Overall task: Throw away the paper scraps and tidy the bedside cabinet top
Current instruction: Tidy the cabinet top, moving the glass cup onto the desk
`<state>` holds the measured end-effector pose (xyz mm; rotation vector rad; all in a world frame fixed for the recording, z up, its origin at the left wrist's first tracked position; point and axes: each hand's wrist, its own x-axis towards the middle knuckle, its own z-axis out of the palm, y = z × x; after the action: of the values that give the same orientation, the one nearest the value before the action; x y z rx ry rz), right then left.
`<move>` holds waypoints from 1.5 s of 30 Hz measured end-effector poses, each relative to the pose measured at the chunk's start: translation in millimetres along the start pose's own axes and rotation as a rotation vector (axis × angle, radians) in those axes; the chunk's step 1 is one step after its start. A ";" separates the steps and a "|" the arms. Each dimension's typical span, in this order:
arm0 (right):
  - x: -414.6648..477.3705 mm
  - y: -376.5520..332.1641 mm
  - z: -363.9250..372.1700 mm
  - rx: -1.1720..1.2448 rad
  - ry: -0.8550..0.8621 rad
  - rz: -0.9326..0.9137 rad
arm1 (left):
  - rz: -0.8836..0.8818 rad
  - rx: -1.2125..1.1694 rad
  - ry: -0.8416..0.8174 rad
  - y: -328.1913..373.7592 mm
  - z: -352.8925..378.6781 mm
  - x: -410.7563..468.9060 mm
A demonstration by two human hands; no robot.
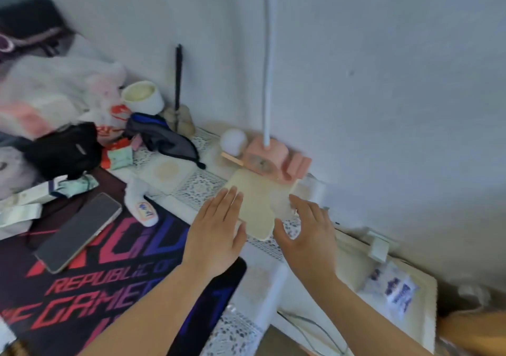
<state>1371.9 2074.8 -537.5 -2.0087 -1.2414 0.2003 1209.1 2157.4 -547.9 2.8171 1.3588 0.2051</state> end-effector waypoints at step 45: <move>99.2 -50.2 149.3 -0.213 -0.410 -0.053 | 0.146 -0.258 -0.085 -115.7 38.8 -43.1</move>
<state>1315.0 2245.4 -585.1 -2.1829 -1.6256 0.4915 1097.1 2198.0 -598.6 2.6746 1.0281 0.2396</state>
